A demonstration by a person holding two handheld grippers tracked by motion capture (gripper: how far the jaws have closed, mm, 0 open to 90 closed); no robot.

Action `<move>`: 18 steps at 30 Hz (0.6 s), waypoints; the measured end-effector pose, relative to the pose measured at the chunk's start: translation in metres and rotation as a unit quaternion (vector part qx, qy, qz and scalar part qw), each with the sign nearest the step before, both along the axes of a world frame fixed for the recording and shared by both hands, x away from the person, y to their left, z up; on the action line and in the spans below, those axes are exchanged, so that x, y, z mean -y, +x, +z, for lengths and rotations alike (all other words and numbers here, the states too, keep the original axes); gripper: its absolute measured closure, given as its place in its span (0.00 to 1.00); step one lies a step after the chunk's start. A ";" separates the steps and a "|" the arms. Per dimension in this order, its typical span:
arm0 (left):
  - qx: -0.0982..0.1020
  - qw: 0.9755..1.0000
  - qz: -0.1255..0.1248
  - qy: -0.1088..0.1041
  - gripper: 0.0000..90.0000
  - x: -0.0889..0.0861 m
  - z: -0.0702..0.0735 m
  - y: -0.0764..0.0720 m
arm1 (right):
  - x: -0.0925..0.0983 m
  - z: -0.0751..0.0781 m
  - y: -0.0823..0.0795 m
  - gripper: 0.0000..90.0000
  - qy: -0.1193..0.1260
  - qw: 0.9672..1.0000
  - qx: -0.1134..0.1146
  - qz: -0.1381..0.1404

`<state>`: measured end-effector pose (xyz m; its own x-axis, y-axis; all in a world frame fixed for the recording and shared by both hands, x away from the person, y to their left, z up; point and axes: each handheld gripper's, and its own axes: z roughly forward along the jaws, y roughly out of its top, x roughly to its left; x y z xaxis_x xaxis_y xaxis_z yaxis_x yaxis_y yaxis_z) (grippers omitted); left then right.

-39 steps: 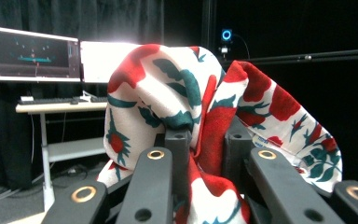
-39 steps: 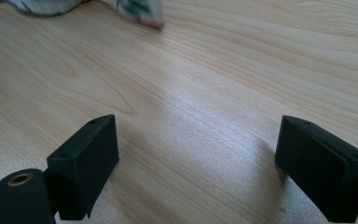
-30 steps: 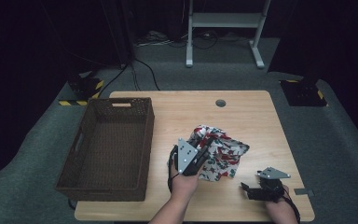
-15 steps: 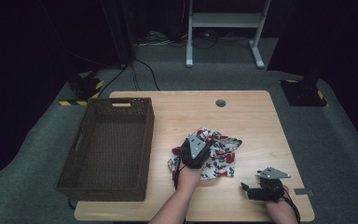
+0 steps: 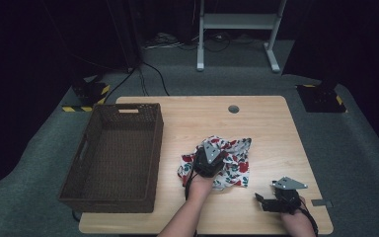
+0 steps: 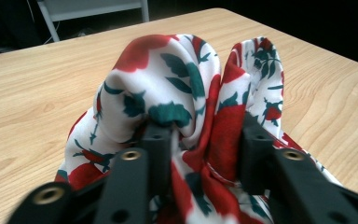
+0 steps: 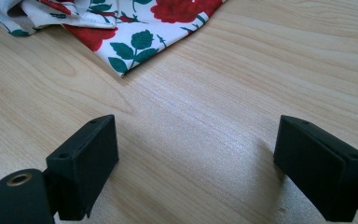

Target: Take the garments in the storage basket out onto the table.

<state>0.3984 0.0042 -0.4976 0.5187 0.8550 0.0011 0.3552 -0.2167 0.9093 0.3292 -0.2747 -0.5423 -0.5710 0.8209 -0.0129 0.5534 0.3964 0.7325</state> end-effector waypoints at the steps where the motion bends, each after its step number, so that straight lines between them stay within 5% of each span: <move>1: 0.003 1.000 -0.002 0.002 0.59 -0.001 0.002 -0.001 | 0.000 0.000 0.000 0.15 0.000 1.000 0.000 0.000; 9: 0.013 1.000 0.006 -0.009 0.34 -0.016 0.011 -0.008 | 0.000 0.000 0.000 0.15 0.001 1.000 0.000 0.003; 18: 0.011 1.000 0.012 0.001 0.31 -0.043 0.008 -0.026 | -0.001 0.000 -0.003 0.16 -0.003 1.000 0.005 0.002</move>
